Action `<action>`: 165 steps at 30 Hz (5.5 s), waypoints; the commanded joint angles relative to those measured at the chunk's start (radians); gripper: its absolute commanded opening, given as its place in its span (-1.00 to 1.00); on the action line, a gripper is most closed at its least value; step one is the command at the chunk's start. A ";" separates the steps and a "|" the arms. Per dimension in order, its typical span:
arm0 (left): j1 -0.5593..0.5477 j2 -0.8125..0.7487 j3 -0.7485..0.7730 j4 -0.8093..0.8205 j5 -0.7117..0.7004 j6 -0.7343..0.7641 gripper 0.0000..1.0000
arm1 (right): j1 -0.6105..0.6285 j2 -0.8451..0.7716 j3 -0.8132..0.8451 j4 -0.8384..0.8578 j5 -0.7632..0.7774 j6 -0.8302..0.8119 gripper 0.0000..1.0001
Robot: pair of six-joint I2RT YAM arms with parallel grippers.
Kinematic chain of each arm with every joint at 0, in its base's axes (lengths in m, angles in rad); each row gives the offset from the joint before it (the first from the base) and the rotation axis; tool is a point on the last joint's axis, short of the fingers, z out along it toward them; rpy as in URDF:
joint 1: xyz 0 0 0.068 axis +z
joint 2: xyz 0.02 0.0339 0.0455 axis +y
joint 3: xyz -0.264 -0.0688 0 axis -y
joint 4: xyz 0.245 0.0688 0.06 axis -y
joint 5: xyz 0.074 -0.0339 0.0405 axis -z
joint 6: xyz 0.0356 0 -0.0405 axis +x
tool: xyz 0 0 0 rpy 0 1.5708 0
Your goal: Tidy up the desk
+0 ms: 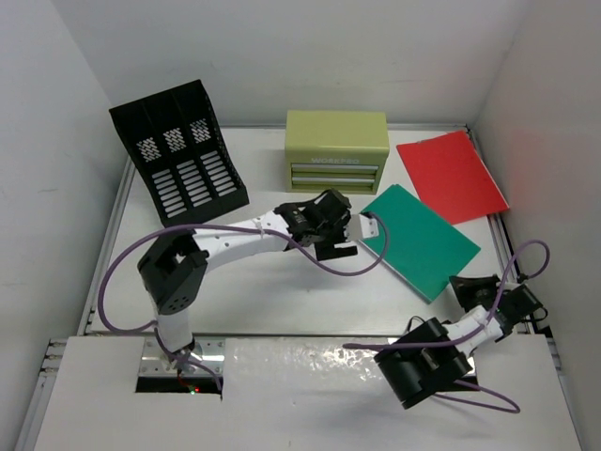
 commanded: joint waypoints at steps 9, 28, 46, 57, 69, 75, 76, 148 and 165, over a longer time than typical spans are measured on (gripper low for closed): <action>-0.101 0.060 0.036 0.216 -0.152 0.084 0.83 | -0.003 -0.072 0.046 -0.025 0.002 0.055 0.11; 0.045 0.307 0.287 0.170 -0.023 -0.073 0.82 | 0.000 -0.106 0.002 -0.195 0.046 -0.019 0.58; 0.028 0.473 0.407 0.231 -0.056 -0.039 0.82 | 0.000 -0.011 -0.109 0.022 -0.086 -0.030 0.41; 0.016 0.499 0.404 0.222 -0.034 -0.028 0.82 | 0.000 -0.048 -0.124 0.036 -0.124 -0.014 0.15; 0.009 0.506 0.378 0.225 -0.004 0.022 0.80 | 0.000 0.078 -0.198 0.167 -0.172 0.006 -0.08; -0.007 0.502 0.359 0.231 0.010 0.036 0.80 | 0.001 0.132 -0.219 0.205 -0.178 0.000 -0.26; -0.009 0.502 0.358 0.233 0.012 0.036 0.79 | 0.000 0.139 -0.216 0.205 -0.176 0.000 -0.31; -0.239 0.438 0.267 0.451 0.036 0.057 -1.00 | 0.001 -0.129 0.032 -0.077 -0.053 0.090 0.38; -0.227 0.209 0.315 0.061 0.101 -0.163 -1.00 | 0.105 -0.060 0.641 -0.387 0.092 -0.083 0.67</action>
